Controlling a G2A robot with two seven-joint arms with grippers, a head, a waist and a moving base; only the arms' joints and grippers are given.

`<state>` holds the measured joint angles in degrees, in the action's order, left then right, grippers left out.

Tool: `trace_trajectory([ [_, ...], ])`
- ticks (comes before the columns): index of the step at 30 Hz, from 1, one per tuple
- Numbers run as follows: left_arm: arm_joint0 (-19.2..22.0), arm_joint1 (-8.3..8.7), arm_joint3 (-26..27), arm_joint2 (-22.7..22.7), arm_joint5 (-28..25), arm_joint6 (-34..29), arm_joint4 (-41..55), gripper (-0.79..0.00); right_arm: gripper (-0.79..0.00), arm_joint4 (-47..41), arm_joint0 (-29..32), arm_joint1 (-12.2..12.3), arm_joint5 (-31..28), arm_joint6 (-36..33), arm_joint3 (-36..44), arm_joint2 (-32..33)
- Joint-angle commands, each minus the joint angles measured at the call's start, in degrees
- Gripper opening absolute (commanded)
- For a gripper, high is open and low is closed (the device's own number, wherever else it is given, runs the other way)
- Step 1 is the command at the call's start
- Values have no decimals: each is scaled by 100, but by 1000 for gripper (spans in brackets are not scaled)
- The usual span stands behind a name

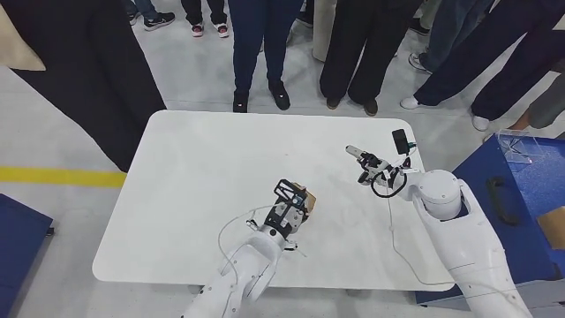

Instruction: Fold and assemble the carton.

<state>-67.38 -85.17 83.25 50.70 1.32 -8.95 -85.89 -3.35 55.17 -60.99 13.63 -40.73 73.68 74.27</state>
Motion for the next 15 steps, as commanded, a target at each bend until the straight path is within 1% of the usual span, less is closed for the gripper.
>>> trace_trajectory([
  [1,19,-13,-74,-17,-18,-47,31,-785,0,0,0,0,0,0,0,0],
  [10,168,-79,-533,-62,52,-314,83,-785,0,0,0,0,0,0,0,0],
  [12,190,-91,-525,-53,50,-288,120,-785,0,0,0,0,0,0,0,0],
  [15,137,-89,-326,-8,97,-71,102,-785,0,0,0,0,0,0,0,0],
])
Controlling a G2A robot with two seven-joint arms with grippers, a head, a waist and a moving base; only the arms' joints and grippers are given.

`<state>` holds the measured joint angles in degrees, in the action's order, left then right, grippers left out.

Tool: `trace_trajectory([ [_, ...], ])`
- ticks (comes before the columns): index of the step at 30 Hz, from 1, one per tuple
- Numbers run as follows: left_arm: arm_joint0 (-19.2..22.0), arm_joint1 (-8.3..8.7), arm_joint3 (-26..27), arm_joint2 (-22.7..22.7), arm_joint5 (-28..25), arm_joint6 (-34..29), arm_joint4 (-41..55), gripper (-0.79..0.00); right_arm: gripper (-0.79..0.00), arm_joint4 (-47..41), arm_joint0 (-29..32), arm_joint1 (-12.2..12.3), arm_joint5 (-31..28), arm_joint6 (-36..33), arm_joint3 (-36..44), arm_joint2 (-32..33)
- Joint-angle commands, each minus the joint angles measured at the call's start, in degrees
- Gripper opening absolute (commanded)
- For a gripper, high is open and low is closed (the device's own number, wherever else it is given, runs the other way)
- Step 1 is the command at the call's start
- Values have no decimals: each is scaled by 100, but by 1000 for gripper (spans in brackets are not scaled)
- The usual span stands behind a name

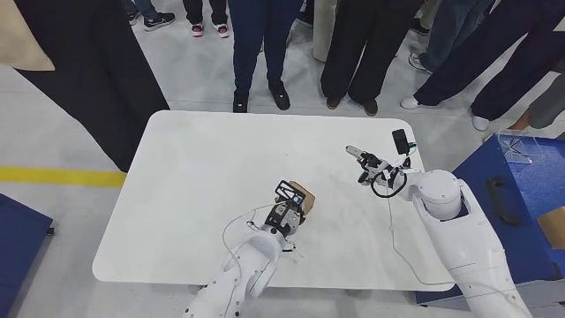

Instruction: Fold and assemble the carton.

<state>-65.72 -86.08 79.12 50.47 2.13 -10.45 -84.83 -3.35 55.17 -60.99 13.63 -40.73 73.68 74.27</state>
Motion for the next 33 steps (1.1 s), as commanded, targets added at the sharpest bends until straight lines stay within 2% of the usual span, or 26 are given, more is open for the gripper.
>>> trace_trajectory([
  [1,-69,6,160,38,22,154,15,-785,0,0,0,0,0,0,0,0],
  [5,-154,26,259,59,-96,107,-93,-785,0,0,0,0,0,0,0,0],
  [12,35,-25,-96,31,-117,-174,-41,-785,0,0,0,0,0,0,0,0],
  [19,-123,-2,268,160,-134,201,-50,-785,0,0,0,0,0,0,0,0],
  [27,79,-67,-153,51,-132,-264,-37,-785,0,0,0,0,0,0,0,0],
  [30,35,-73,81,120,-28,133,36,-785,0,0,0,0,0,0,0,0],
  [33,-272,-21,689,398,53,989,178,-785,0,0,0,0,0,0,0,0],
])
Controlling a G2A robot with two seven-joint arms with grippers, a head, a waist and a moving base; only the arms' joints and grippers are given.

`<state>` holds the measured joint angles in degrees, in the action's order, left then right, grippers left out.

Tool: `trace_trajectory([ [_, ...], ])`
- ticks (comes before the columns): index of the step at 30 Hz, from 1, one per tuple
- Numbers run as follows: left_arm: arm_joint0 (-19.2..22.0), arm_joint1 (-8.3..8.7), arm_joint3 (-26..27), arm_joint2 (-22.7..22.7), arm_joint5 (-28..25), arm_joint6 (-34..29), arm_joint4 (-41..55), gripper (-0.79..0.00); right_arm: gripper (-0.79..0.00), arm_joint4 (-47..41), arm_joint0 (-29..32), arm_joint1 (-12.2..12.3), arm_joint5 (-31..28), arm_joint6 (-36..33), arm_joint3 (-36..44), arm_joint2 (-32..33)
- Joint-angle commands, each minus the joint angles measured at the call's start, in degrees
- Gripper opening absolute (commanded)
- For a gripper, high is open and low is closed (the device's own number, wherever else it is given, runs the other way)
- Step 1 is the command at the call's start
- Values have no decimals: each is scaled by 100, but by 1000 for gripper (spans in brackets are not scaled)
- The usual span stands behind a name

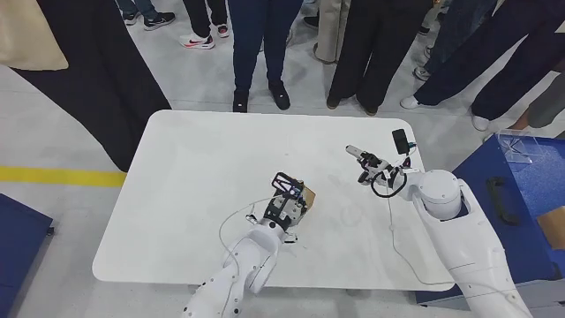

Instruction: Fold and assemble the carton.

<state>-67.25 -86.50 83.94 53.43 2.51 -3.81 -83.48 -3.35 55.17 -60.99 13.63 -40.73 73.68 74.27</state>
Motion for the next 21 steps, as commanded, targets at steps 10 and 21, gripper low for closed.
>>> trace_trajectory([
  [10,-1347,212,1459,1612,-265,2413,1561,-634,0,0,0,0,0,0,0,0],
  [21,-1430,234,1481,1745,-310,2430,1574,-315,0,0,0,0,0,0,0,0],
])
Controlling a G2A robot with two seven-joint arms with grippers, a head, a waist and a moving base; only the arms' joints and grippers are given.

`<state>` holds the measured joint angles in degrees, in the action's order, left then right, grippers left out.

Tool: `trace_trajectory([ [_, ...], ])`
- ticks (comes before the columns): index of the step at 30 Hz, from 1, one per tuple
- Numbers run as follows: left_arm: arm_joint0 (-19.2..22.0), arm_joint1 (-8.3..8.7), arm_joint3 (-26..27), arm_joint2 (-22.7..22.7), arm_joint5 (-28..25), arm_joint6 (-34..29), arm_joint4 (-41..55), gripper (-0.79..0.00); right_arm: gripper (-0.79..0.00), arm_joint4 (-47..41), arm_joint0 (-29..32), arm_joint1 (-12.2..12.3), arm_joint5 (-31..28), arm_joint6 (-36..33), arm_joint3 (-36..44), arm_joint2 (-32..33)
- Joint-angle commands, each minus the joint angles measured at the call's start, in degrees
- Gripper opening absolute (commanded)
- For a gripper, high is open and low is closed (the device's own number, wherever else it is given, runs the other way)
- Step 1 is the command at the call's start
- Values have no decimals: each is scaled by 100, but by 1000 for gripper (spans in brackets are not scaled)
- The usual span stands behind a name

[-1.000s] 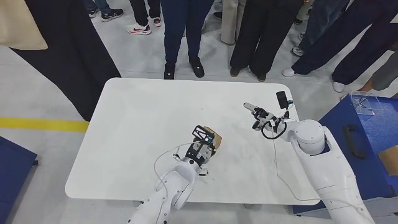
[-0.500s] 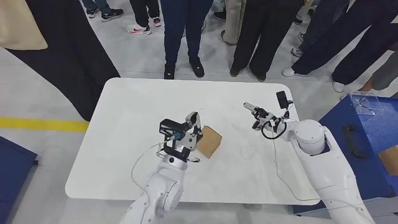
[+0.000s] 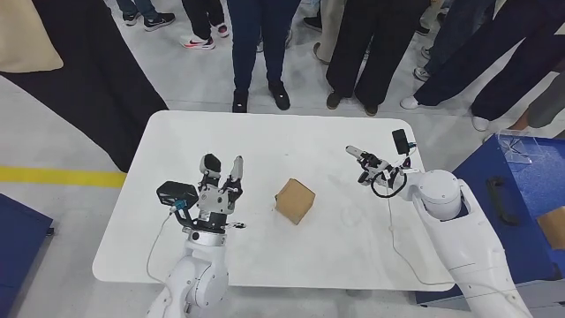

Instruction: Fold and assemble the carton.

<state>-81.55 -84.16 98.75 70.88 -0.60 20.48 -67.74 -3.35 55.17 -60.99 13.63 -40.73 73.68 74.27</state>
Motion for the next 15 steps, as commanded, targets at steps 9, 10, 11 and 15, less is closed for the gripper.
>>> trace_trajectory([
  [9,0,0,0,0,0,0,0,-13,0,0,0,0,0,0,0,0],
  [10,0,0,0,0,0,0,0,-4,0,0,0,0,0,0,0,0],
  [11,0,0,0,0,0,0,0,-1,-1,0,0,0,0,0,0,0],
  [15,0,0,0,0,0,0,0,-1,-1,0,0,0,0,0,0,0],
])
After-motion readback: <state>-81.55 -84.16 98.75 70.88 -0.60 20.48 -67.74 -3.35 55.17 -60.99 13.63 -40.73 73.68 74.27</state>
